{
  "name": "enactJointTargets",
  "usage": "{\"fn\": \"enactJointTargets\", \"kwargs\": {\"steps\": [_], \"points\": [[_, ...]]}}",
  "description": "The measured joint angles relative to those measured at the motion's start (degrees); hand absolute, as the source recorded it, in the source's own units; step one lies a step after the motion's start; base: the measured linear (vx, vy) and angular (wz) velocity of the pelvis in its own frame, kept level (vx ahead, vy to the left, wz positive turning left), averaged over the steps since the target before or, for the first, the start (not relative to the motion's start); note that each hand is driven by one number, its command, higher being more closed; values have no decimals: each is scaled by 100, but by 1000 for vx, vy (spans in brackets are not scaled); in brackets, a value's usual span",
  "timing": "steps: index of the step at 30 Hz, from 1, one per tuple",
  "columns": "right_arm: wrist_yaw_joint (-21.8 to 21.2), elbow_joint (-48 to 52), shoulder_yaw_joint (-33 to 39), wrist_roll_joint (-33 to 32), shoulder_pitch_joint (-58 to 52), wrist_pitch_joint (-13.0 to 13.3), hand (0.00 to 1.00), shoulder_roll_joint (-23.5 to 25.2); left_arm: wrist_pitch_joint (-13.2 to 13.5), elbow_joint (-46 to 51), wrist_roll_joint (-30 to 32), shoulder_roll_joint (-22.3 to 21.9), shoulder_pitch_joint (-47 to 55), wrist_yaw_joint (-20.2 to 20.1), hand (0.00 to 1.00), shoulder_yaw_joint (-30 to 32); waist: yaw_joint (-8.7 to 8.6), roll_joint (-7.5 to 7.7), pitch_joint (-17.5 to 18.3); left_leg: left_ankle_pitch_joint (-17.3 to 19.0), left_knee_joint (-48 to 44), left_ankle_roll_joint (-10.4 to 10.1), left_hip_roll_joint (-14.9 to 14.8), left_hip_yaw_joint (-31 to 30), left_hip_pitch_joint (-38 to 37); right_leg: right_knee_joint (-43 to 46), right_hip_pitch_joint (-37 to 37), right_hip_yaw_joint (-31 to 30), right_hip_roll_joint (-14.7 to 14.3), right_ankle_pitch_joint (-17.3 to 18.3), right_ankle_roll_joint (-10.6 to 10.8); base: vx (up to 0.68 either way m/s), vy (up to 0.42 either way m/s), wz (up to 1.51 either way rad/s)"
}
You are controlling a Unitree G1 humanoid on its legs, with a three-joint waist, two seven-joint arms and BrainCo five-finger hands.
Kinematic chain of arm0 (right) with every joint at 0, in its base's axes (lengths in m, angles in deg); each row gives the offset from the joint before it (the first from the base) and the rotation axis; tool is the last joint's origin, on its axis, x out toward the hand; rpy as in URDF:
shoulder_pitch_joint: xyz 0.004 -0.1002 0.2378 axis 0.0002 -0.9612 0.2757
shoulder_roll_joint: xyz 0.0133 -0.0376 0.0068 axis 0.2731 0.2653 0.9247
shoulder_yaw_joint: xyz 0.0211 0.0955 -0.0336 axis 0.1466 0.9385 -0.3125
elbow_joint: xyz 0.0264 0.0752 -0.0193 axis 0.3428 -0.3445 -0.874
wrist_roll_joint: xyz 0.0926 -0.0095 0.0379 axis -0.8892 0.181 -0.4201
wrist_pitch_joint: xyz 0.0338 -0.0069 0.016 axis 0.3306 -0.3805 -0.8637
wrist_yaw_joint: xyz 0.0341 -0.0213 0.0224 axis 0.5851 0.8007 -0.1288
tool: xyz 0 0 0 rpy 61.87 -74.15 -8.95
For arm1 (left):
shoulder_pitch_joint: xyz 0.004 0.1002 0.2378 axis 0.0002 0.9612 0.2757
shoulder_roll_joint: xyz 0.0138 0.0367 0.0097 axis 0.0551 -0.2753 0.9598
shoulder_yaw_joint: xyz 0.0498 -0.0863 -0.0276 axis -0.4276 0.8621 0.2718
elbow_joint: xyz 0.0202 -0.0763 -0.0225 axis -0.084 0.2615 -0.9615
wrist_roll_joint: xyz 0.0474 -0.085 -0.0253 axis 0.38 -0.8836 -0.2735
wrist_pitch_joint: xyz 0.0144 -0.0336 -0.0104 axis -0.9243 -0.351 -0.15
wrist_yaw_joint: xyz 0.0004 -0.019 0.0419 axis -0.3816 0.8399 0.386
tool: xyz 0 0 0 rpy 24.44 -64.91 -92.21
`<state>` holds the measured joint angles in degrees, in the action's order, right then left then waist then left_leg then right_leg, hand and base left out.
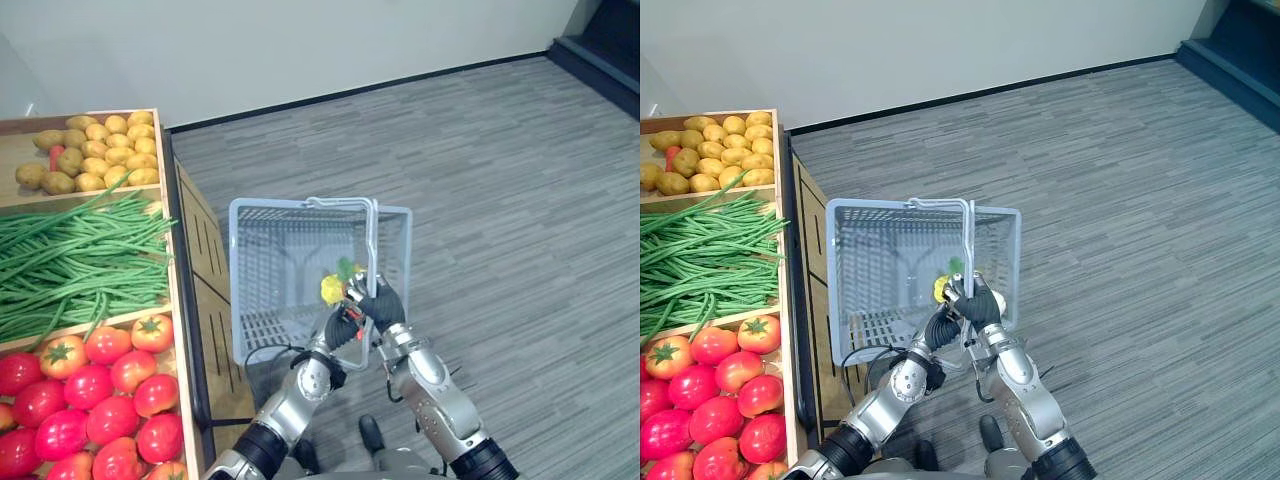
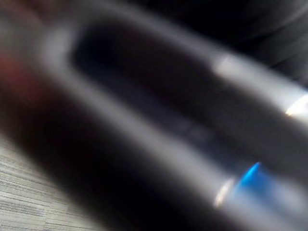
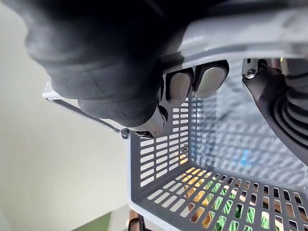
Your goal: Pick vegetable in the basket
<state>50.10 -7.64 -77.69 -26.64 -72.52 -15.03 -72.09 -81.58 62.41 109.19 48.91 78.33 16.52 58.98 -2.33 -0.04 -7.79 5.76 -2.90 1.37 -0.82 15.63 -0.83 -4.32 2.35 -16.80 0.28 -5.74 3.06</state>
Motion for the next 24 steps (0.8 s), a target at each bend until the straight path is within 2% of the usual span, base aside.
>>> {"fn": "enactJointTargets", "kwargs": {"steps": [6,11,15,18,21,24], "points": [[179,8,772,756,-207,-12,100,183,88,1271,-259,88,469,-118,0,63,9,4,4,-39,57,4,-1,-145,0,-1,-28,204,1,0,0,6,-14,13],[426,7,1252,1343,-224,-28,100,193,475,2482,-843,194,1059,-261,0,252,34,-16,21,-73,103,25,16,-265,-36,0,-89,434,12,0,0,-7,-11,12],[601,7,1833,1522,-422,-26,100,174,768,3134,-1266,223,1601,-349,0,612,81,-103,233,-202,296,43,71,-471,-73,0,-111,697,49,15,15,-7,-17,23],[646,-59,2224,1551,-609,-26,100,153,798,3183,-1542,224,1935,-362,0,994,156,-197,306,-281,413,66,124,-560,-89,0,-112,807,93,25,22,-28,-4,20],[634,-92,2479,1555,-890,-26,100,139,800,3106,-1962,241,2231,-377,0,1430,158,-205,321,-407,578,57,196,-714,-107,0,-127,1021,173,104,59,-45,-1,32],[565,-328,2756,1555,-1242,-28,100,170,789,2567,-2274,236,2479,-496,0,2086,176,-209,337,-569,828,51,224,-812,-213,12,-165,1162,197,138,40,-49,0,25]]}}
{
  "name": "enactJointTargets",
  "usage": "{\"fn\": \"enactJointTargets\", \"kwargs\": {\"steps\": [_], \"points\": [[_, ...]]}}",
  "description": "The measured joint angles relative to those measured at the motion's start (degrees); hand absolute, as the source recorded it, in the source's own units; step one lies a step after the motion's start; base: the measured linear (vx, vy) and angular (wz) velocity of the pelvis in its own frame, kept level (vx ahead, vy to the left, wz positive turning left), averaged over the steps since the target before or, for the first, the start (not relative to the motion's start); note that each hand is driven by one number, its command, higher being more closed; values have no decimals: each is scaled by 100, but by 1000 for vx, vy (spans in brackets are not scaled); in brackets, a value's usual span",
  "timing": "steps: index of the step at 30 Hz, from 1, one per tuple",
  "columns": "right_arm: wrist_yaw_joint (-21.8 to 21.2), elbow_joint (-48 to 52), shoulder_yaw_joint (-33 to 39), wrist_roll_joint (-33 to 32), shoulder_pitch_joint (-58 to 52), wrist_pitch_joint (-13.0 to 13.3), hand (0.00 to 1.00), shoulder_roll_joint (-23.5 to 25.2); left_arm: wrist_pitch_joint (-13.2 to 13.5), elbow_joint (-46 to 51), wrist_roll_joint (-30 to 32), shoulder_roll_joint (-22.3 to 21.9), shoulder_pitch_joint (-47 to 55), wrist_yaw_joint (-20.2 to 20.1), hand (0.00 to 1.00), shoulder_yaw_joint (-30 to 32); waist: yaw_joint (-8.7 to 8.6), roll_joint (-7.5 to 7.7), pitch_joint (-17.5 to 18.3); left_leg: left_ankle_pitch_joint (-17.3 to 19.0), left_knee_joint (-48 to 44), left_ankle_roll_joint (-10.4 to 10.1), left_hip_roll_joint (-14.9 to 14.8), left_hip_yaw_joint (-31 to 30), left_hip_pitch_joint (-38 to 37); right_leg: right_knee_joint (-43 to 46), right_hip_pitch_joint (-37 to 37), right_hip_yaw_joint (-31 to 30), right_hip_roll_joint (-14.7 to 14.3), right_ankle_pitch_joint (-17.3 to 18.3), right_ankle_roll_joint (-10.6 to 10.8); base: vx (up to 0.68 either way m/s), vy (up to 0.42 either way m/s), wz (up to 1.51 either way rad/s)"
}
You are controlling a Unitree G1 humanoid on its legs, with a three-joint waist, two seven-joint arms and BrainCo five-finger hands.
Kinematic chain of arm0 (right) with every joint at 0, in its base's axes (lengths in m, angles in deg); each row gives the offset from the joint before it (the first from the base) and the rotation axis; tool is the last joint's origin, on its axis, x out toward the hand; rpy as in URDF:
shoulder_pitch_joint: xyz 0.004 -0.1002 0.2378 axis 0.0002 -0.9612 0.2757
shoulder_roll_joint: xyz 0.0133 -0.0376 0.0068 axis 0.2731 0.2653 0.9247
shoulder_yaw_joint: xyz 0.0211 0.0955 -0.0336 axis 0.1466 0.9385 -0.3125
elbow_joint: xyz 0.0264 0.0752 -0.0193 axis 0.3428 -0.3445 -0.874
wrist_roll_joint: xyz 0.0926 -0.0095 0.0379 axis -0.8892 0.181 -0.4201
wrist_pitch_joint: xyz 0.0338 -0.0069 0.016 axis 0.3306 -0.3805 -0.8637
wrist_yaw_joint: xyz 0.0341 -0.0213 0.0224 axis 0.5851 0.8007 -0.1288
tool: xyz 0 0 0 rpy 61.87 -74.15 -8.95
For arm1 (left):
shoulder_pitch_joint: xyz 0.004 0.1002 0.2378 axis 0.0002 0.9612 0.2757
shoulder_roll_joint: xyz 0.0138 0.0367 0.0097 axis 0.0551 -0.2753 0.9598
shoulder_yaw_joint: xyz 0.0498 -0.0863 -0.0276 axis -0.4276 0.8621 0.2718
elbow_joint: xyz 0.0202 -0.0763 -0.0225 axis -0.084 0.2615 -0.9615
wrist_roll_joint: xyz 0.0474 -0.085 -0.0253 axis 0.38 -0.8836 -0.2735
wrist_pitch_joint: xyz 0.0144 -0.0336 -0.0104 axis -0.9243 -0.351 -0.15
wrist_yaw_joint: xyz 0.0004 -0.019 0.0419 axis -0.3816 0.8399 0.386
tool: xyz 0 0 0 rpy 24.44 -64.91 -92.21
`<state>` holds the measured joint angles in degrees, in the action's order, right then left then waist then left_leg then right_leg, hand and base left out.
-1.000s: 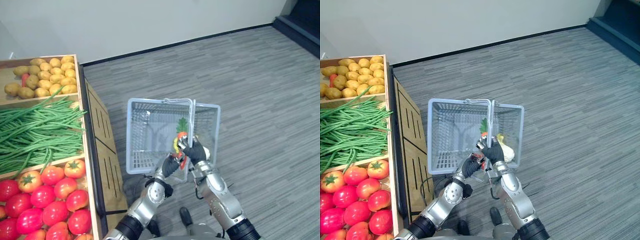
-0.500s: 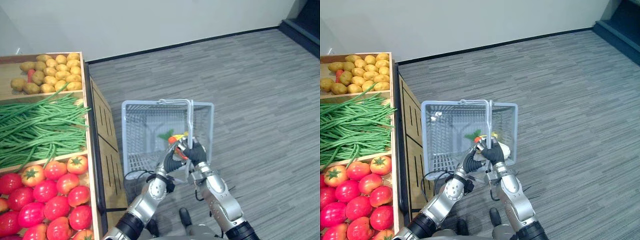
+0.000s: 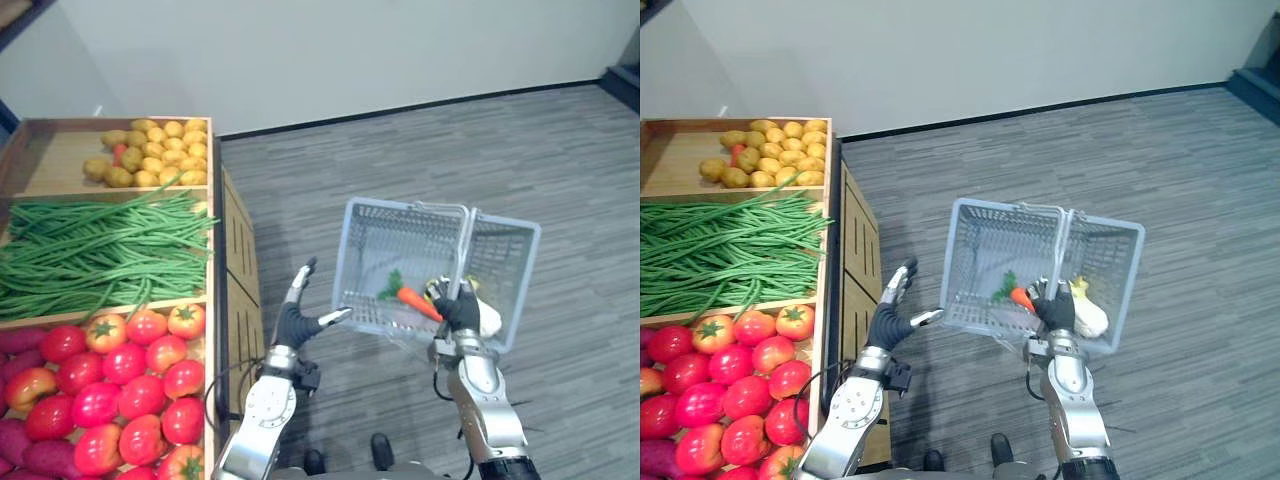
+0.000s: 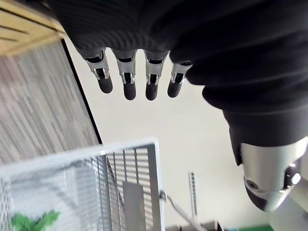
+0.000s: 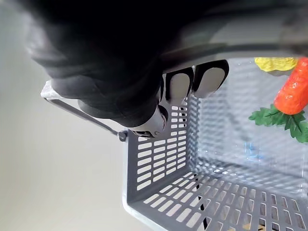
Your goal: Pick vegetable in the basket
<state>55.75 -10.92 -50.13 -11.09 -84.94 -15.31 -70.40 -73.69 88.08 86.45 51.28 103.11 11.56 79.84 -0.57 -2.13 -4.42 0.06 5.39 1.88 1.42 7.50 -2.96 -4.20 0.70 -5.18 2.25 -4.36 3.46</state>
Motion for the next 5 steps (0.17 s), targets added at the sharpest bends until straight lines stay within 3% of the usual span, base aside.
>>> {"fn": "enactJointTargets", "kwargs": {"steps": [5], "points": [[-200,-636,272,1,-371,-7,100,44,-21,-795,-169,194,285,-233,0,506,30,11,6,2,-1,-14,14,-41,-67,8,-81,52,18,24,-6,-28,-2,5]]}}
